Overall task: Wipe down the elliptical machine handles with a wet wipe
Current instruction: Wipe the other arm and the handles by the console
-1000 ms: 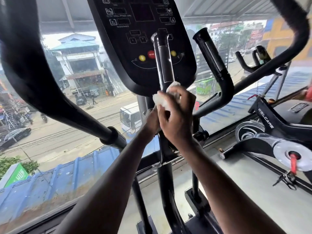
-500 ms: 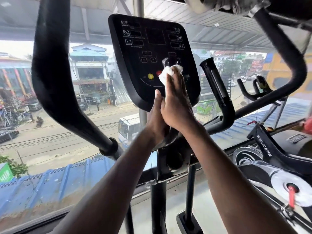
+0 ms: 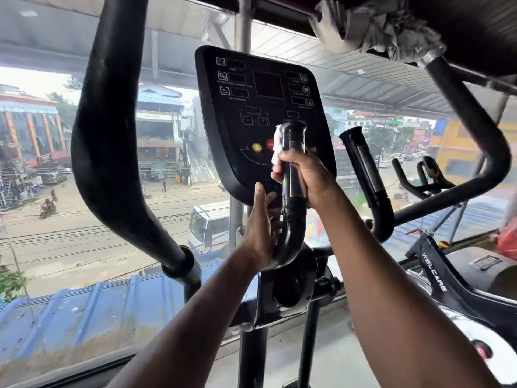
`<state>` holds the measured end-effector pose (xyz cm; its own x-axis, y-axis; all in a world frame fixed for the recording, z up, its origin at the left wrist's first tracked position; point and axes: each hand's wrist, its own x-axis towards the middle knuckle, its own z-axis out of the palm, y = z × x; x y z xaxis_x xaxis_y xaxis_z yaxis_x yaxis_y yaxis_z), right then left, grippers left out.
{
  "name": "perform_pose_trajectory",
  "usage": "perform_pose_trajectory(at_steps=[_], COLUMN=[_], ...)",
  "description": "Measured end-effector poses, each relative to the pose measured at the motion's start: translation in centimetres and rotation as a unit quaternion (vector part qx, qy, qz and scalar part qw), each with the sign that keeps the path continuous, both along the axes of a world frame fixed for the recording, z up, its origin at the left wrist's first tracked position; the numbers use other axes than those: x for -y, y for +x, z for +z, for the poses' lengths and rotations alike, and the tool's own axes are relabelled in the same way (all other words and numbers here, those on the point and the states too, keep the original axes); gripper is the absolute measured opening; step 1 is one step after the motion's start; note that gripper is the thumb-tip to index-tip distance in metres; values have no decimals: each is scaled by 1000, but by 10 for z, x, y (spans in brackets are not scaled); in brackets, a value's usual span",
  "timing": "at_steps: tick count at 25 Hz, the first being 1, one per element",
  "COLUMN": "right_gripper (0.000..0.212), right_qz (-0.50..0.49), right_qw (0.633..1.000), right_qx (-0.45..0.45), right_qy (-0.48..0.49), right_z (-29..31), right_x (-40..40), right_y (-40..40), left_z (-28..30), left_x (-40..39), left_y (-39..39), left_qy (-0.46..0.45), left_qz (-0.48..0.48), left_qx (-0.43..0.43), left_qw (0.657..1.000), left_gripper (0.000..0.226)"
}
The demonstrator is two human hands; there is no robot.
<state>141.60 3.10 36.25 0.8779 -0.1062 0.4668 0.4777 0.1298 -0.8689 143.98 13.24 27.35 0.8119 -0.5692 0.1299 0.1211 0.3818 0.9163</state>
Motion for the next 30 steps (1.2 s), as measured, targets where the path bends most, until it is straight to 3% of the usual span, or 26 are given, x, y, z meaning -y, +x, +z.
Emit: perform_pose_trajectory(at_steps=[5,9,12,15,18,21,22,24,26,28,30], right_gripper=[10,16,36,30,23,32,30,29,44,48,42], right_qz=[-216,-250,-297,-335,-377,-452,-464,-425,-358,-357,-396], right_qw=[968,960,952,941,926,890,883,903,923,925,907], right_qx=[20,-5,-9,-4,6,-15,-27,-63,-124,-127,-78], right_qy=[-128,-126,-77,-40,-6,-57,-59,0,68,28,-121], right_z=[-7,-36,-56,-86,-121,-159,-171,-198,-220,-227,-221], right_x=[-8,-17,-25,-40,-59,-78,-82,-83,-89,-95,-102], right_y=[-7,-17,-20,-34,-47,-53,-58,-64,-66,-63,-63], left_z=[1,-28,-56,-73,-83,-103,-115,-135,-144,-140,-132], left_x=[0,5,10,5,-5,-14,-17,-23,-26,-34,-43], left_y=[-6,-4,8,4,-8,-21,-30,-52,-69,-69,-60], left_qy=[-11,58,95,122,167,230,217,150,53,22,32], left_qz=[46,153,110,119,156,219,249,263,146,70,88], left_qx=[8,104,81,133,207,304,286,113,-41,-60,-42], left_qw=[999,981,986,976,951,898,899,946,987,996,995], left_gripper=[68,45,54,67,61,44,48,45,21,18,27])
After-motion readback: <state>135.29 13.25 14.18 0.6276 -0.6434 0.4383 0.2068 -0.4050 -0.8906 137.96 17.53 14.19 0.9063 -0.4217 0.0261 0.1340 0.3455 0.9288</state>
